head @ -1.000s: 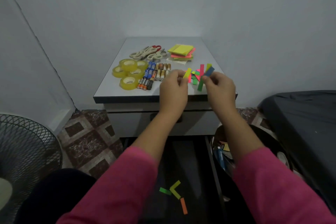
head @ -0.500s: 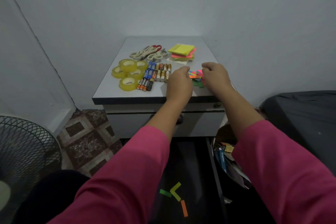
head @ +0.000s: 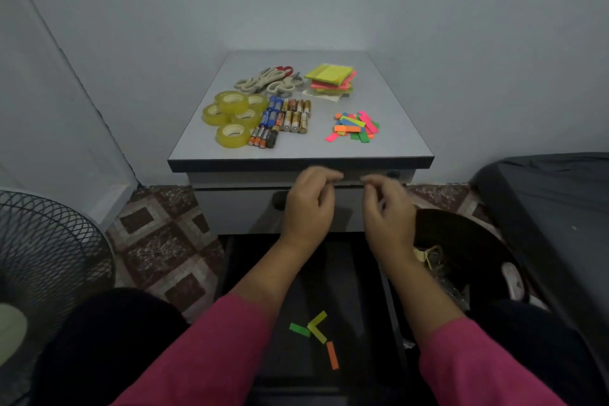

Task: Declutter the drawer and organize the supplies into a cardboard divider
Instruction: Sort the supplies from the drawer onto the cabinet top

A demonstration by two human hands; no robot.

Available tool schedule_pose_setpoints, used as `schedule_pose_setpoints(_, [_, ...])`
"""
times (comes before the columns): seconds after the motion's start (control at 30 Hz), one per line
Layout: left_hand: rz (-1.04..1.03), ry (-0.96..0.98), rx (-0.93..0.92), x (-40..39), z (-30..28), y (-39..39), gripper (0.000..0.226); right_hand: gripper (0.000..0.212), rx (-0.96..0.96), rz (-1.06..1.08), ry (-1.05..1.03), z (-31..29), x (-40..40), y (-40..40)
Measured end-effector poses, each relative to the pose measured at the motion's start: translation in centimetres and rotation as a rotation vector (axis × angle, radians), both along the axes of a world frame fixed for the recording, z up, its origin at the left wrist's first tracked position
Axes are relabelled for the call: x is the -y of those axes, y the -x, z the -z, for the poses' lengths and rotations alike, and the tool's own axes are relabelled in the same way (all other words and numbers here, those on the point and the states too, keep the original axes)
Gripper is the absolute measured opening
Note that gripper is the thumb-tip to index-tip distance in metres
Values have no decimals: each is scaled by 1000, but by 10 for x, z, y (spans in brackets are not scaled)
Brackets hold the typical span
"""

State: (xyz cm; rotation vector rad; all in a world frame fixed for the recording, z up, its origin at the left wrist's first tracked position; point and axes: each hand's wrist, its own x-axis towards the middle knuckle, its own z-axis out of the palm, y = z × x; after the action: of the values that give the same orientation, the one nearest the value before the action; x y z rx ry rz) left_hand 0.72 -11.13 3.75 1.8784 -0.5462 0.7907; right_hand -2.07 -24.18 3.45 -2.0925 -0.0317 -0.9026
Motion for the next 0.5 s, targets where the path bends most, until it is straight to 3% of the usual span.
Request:
schedule_pose_setpoints(0.17, [-36,-185,-378,-29,90,33,21,16,-378,-111,255,76,-6,24])
schedule_pose_setpoints(0.27, [-90,-327,-734,-49,141,58,24,28,-726,-303,600,115,-5,36])
schedule_pose_setpoints(0.37, [-63,-619,-986,-62,175,77,32,57,-1077,-492,919,142,-6,47])
schedule_pose_setpoints(0.43, [-16,-822,-1026,-63,185,82,44,83,-1166,-531,1050,155,-11,54])
schedule_pose_setpoints(0.5, [16,-932,-1036,-58,187,83,51,94,-1160,-519,1137,161,-18,58])
